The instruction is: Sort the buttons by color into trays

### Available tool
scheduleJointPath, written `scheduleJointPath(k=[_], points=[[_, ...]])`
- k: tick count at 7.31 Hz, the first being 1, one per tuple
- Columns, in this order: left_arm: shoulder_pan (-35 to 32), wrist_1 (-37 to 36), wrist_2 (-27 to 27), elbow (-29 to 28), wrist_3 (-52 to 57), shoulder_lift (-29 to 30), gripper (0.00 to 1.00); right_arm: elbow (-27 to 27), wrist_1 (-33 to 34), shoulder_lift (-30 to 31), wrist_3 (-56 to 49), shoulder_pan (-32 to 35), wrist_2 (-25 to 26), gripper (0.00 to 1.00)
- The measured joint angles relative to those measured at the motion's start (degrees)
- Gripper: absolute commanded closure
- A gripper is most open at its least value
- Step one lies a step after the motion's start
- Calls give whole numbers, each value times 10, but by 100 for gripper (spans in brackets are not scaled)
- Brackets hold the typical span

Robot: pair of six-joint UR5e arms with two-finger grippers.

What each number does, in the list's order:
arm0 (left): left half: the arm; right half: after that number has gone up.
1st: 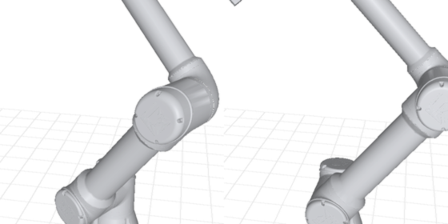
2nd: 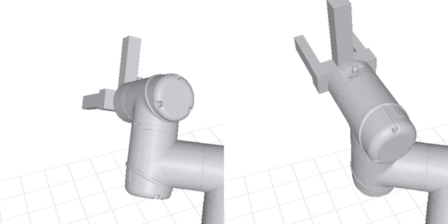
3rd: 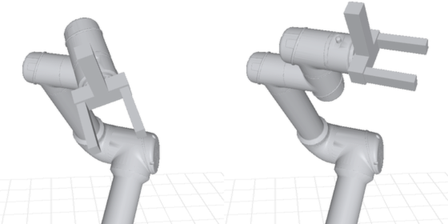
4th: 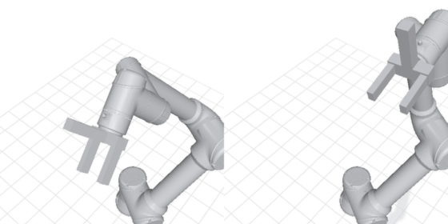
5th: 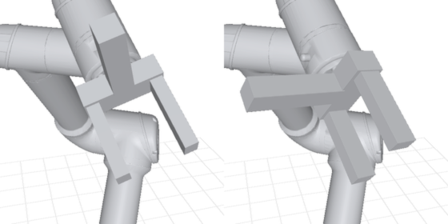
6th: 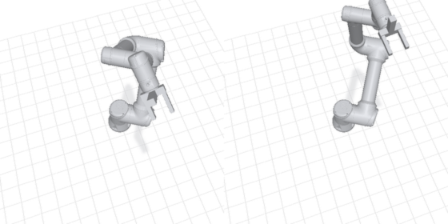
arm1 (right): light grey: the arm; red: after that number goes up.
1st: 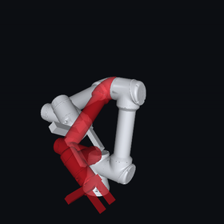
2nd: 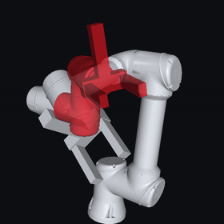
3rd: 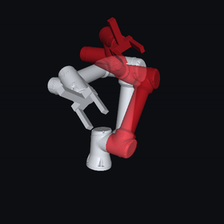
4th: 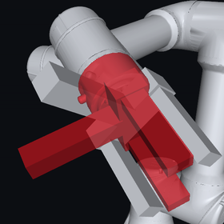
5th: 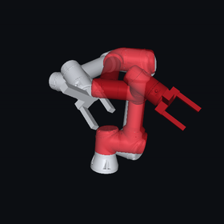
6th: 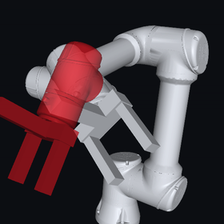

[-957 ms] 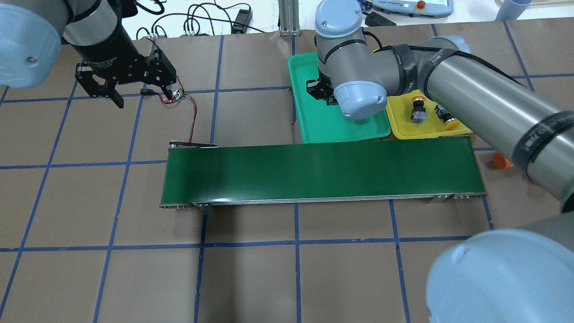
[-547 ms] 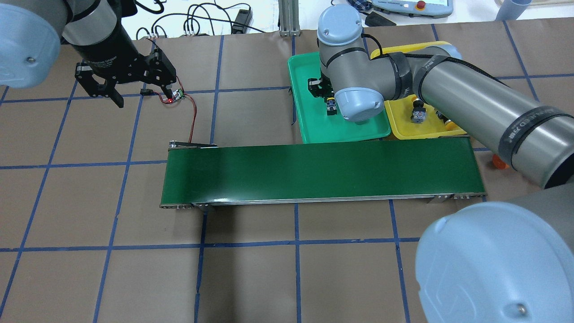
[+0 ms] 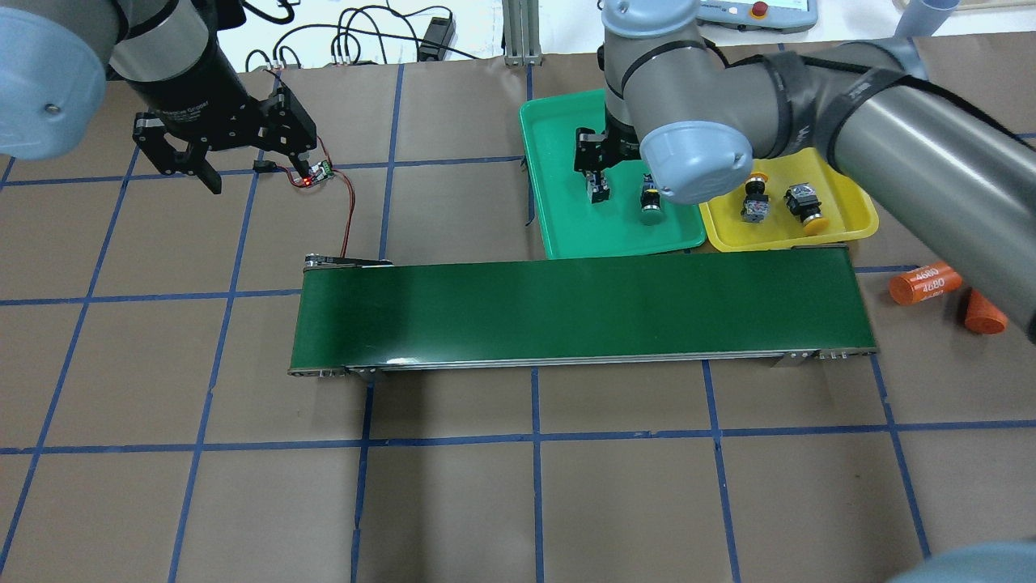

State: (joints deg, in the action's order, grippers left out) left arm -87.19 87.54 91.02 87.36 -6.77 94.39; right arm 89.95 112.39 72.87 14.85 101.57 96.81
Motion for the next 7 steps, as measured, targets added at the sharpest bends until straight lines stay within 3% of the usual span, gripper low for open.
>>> scheduleJointPath(k=[2, 4, 7], points=[[0, 0, 0, 0, -1, -1, 0, 7, -151, 111, 0, -9, -5, 0], [-1, 1, 1, 0, -1, -4, 0, 35, -248, 218, -5, -26, -25, 0], [-1, 2, 2, 0, -1, -5, 0, 97, -258, 271, -66, -85, -65, 0]])
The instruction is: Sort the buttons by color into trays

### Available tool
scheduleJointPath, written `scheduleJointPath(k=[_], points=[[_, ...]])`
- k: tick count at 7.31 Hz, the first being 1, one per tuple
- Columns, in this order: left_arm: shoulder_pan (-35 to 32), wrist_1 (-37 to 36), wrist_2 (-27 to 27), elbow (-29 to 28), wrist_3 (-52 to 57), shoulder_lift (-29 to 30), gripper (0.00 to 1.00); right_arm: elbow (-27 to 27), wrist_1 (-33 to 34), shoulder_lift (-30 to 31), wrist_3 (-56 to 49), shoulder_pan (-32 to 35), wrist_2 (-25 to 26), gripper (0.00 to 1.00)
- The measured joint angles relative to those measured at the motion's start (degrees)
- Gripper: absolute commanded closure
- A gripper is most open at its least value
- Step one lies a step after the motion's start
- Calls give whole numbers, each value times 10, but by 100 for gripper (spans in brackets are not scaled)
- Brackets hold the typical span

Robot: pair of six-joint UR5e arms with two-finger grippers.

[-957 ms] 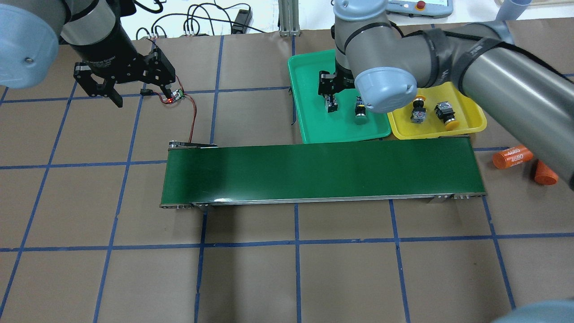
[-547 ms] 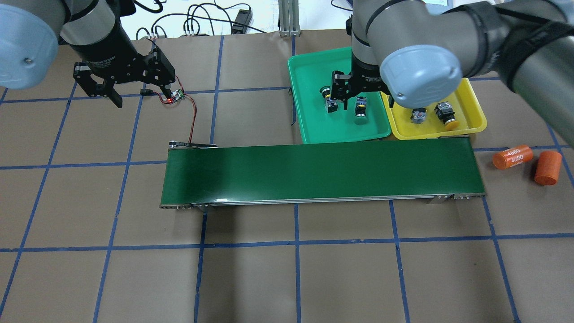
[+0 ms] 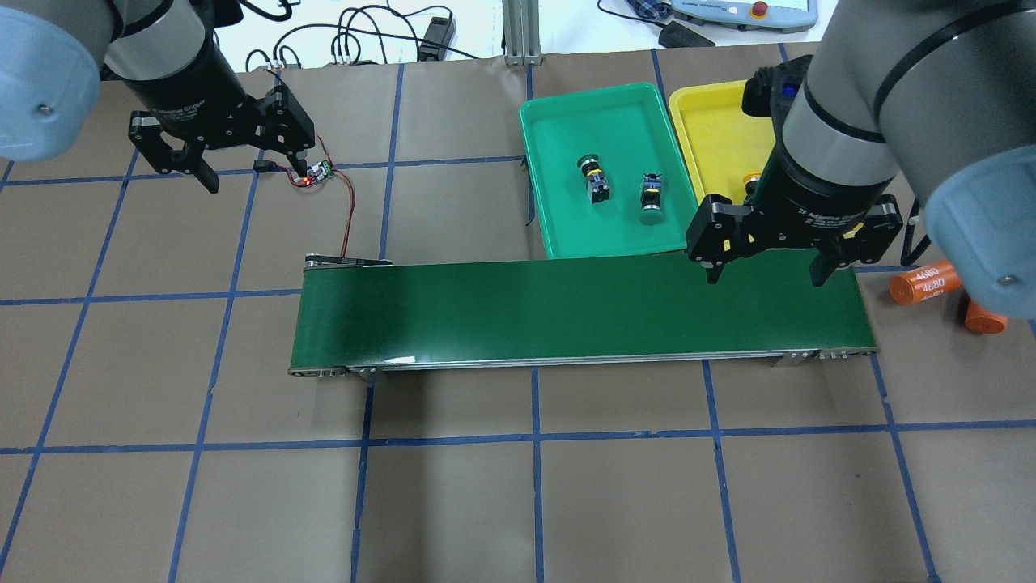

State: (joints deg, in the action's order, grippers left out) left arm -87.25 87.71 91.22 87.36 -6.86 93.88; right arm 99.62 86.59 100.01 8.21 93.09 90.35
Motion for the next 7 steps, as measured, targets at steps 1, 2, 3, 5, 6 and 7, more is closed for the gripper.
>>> scheduleJointPath(k=[1, 2, 3, 5, 6, 7], points=[[0, 0, 0, 0, 0, 0, 0, 7, 5, 1, -5, -9, -12, 0], [0, 0, 0, 0, 0, -1, 0, 14, 10, 1, -8, -12, -23, 0], [0, -1, 0, 0, 0, -1, 0, 26, 26, 2, -9, -15, -30, 0], [0, -1, -1, 0, 0, -2, 0, 41, 52, 4, -11, -19, -24, 0], [0, -1, -1, 0, 0, -2, 0, 42, 52, 5, -13, -21, -18, 0], [0, -1, -1, 0, 0, -3, 0, 42, 51, 6, -13, -22, -15, 0]])
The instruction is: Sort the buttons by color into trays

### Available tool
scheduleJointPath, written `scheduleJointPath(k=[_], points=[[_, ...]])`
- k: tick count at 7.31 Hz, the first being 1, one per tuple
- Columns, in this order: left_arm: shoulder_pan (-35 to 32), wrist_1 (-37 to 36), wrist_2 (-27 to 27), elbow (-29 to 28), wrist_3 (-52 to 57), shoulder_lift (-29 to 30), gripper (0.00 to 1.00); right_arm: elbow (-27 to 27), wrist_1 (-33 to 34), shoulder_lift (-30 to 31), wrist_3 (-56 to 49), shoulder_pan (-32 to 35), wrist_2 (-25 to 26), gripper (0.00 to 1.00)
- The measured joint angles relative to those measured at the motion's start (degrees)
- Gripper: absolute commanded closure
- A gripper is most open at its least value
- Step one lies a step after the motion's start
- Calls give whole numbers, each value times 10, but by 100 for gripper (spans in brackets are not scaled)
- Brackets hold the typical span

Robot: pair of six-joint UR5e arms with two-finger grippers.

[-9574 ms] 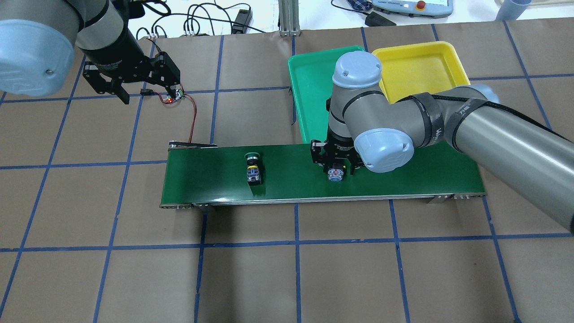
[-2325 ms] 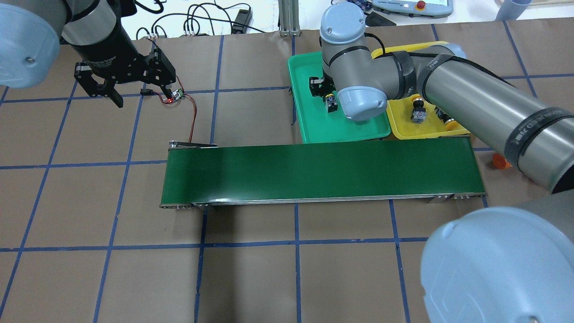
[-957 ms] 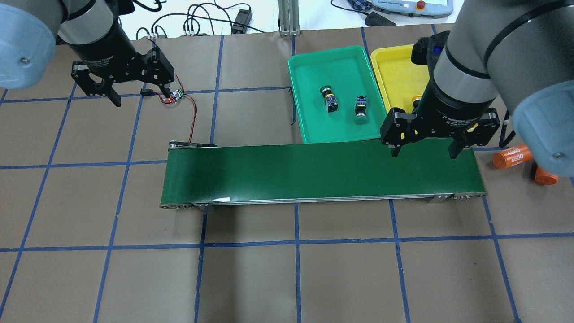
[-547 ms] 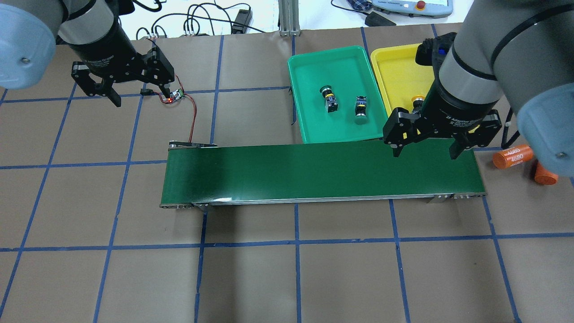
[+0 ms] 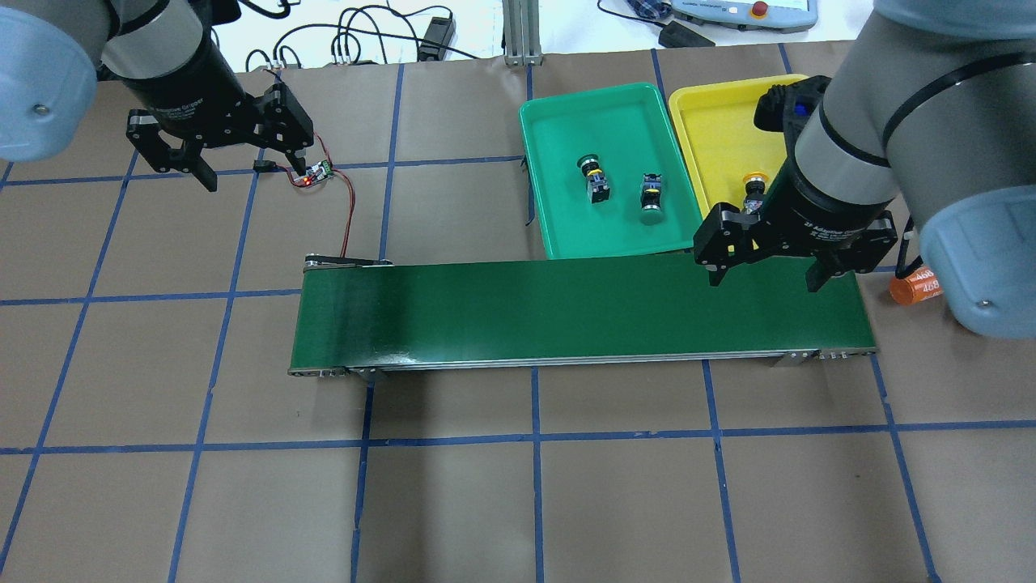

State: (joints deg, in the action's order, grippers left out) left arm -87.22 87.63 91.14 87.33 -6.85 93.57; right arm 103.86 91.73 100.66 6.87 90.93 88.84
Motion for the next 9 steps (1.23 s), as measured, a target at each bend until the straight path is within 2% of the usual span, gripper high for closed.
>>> scheduleJointPath(k=[9], points=[[0, -3, -2, 0, 0, 0, 0, 1, -14, 16, -14, -18, -3, 0]])
